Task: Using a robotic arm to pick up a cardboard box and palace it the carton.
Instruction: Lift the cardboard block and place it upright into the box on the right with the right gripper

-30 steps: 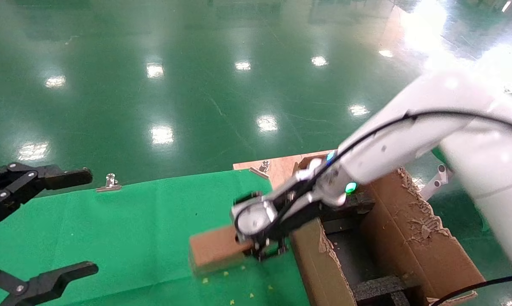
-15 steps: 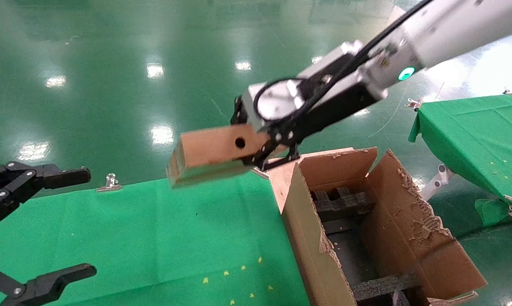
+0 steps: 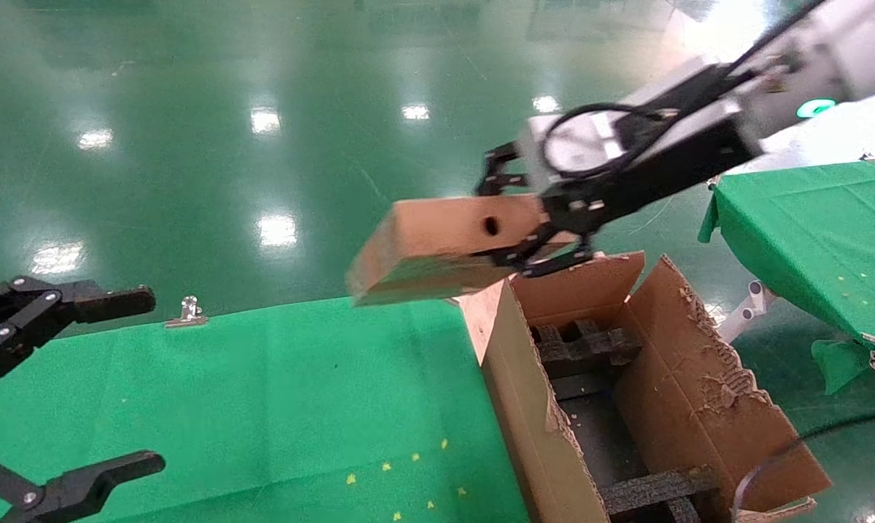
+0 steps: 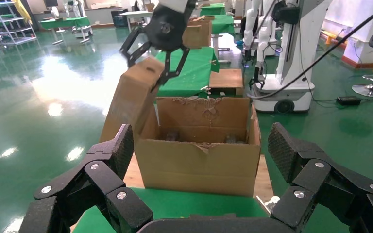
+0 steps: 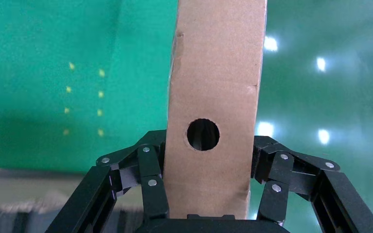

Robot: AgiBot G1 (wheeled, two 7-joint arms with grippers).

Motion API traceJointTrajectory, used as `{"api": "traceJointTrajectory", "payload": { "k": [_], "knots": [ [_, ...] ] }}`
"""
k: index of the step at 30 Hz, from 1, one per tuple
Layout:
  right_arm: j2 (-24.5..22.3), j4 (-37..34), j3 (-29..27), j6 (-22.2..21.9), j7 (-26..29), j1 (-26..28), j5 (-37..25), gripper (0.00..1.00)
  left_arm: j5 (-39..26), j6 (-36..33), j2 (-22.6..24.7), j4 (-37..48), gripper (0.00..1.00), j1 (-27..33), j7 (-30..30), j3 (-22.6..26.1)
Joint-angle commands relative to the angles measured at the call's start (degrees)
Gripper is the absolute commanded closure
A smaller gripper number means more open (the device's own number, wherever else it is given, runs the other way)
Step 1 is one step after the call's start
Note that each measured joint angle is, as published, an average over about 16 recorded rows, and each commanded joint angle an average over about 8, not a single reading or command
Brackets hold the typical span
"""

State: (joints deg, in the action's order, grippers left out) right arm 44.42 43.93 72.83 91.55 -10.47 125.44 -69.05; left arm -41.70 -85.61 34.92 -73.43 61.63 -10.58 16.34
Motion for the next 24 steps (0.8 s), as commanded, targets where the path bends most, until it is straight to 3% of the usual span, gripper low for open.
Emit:
{"api": "traceJointTrajectory", "payload": {
  "k": [1, 14, 24],
  "knots": [
    [-2.07, -0.95, 1.79, -0.02, -0.76, 1.22, 1.08, 1.00, 0.01, 0.00, 0.00, 0.00, 0.00, 0.00, 0.00, 0.01],
    [-15.55, -1.88, 16.38, 0.11, -1.25, 12.00, -2.64, 1.00, 0.04, 0.03, -0.02, 0.00, 0.00, 0.01, 0.03, 0.06],
    [-20.55, -2.61, 27.81, 0.23, -1.61, 14.50, -0.90, 1.00, 0.07, 0.04, -0.04, 0.00, 0.00, 0.02, 0.05, 0.10]
  ]
}}
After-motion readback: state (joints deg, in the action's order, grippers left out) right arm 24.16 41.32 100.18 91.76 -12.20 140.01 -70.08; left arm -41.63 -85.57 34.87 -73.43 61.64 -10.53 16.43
